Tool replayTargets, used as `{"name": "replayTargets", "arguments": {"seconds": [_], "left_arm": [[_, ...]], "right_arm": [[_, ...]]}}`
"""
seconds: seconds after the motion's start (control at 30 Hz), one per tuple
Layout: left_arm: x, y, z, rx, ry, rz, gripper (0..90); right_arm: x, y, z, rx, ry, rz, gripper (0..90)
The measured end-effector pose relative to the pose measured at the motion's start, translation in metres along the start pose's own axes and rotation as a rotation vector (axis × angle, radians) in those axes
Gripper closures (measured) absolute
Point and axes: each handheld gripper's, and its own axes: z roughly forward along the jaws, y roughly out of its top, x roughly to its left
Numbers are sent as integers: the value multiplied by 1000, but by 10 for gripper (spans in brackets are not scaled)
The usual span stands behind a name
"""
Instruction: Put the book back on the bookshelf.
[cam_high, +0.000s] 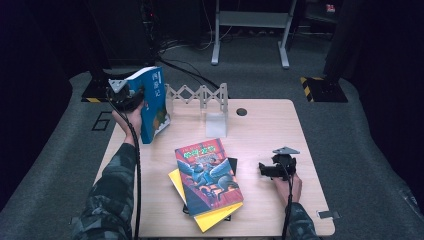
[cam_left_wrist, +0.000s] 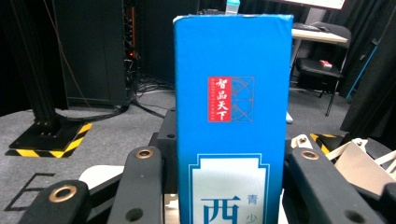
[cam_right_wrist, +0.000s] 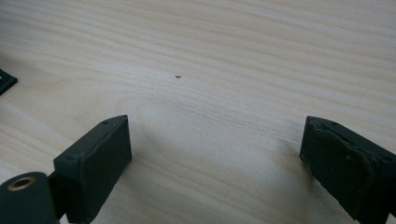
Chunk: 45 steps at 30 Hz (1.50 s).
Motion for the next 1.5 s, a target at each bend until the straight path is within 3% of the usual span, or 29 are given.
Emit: {"name": "replayTargets", "arguments": {"seconds": [0.3, 0.67, 1.0, 1.17, 1.3, 1.37, 1.5], "left_arm": [[4, -6, -14, 14, -10, -5, 613], [7, -13, -40, 79, -13, -24, 604], [12, -24, -61, 150, -26, 3, 601], [17, -25, -66, 190, -61, 31, 592], [19, -19, -66, 209, -119, 31, 548], [17, -13, -64, 206, -120, 46, 508], [13, -1, -54, 267, -150, 59, 381]], "right_arm": [[0, 0, 0, 0, -1, 1, 82], [0, 0, 0, 0, -1, 1, 82], [0, 0, 0, 0, -1, 1, 82], [0, 0, 0, 0, 0, 1, 82], [0, 0, 0, 0, 1, 1, 84], [0, 0, 0, 0, 1, 1, 84], [0, 0, 0, 0, 1, 1, 84]]}}
